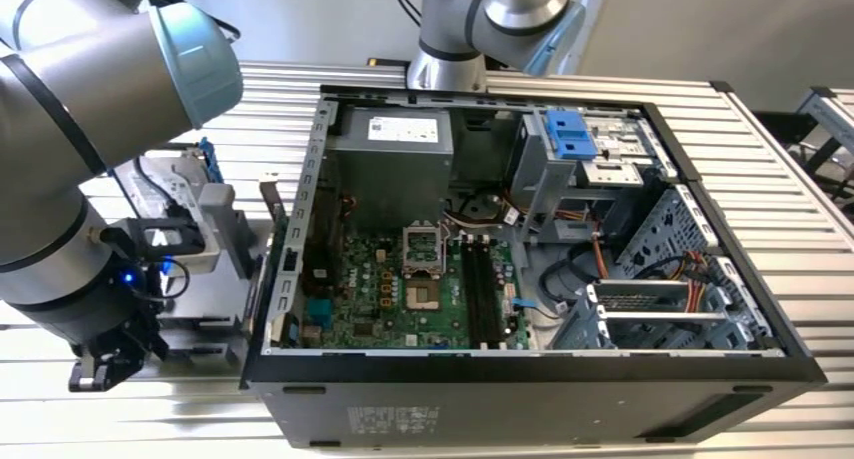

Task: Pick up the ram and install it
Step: 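Pick up the ram and move it above insertion slot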

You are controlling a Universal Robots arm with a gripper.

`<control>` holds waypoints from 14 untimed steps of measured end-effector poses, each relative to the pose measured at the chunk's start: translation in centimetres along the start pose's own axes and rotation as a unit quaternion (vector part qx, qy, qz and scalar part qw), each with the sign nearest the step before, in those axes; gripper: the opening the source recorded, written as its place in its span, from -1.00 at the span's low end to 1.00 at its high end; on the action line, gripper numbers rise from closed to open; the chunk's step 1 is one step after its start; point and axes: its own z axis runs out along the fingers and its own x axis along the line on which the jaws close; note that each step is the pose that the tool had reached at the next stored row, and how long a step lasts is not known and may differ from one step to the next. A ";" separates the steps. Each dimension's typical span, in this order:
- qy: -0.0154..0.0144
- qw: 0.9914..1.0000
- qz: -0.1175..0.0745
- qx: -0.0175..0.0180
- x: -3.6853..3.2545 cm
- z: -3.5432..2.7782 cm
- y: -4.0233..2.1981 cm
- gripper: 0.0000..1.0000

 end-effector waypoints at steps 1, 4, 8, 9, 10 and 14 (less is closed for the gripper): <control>0.000 1.000 0.000 0.000 0.00 0.00 0.00 -1.00; 0.000 1.000 0.000 0.000 -0.02 -0.35 0.01 -1.00; 0.000 1.000 0.000 0.000 -0.07 -1.45 0.03 -1.00; 0.000 1.000 0.001 0.000 -0.08 -1.73 0.04 -1.00; 0.000 1.000 0.001 0.000 -0.09 -1.99 0.05 -1.00; 0.000 1.000 0.001 0.000 -0.12 -2.76 0.06 -1.00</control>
